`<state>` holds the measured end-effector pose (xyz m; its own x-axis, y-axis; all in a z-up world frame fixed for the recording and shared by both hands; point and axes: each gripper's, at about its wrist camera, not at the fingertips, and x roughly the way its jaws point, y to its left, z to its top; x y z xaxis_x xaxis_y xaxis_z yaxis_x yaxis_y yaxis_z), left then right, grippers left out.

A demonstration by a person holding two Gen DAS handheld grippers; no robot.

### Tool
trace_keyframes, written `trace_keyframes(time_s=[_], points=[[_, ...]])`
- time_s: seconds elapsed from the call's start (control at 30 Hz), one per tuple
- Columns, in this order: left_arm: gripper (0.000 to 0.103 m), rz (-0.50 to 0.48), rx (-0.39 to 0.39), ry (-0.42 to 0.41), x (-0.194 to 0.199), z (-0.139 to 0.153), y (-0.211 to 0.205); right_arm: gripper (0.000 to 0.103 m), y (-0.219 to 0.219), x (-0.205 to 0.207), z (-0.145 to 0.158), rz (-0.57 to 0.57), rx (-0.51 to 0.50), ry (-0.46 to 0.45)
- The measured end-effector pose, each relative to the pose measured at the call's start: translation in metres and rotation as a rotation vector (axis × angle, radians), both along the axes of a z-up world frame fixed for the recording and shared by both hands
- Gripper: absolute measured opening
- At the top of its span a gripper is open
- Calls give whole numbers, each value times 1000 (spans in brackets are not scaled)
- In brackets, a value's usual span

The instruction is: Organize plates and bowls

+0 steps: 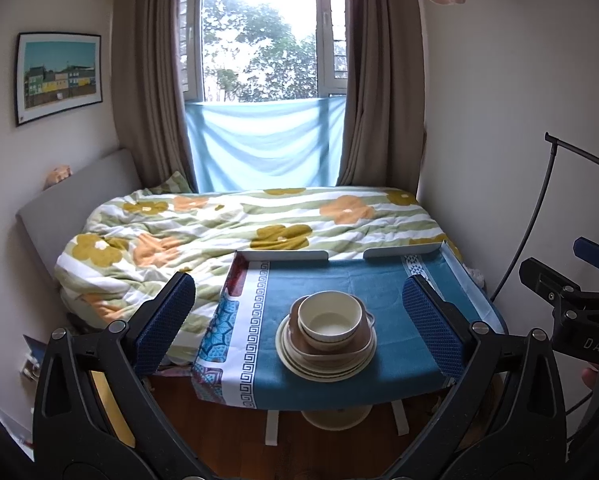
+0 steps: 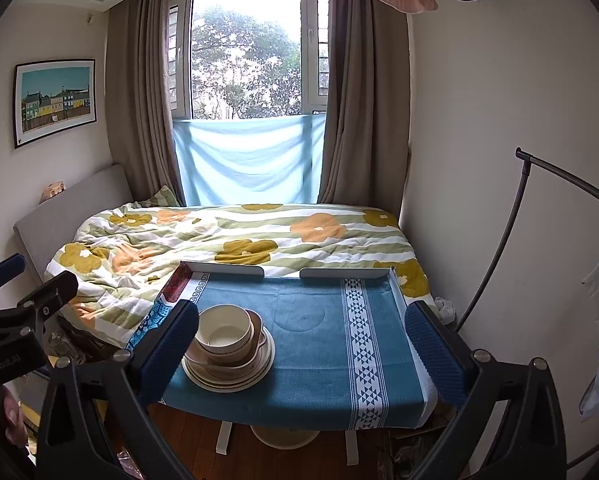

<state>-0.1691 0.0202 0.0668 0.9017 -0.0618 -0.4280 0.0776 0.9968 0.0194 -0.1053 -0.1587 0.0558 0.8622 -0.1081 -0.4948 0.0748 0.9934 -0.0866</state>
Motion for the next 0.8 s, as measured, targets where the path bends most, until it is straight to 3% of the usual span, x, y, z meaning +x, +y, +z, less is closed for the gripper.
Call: trace_keyframes(time_s=[0.8], points=[[103,9,14,-11,-3,0,3,102,3,-2,1,-4,-4,-10]])
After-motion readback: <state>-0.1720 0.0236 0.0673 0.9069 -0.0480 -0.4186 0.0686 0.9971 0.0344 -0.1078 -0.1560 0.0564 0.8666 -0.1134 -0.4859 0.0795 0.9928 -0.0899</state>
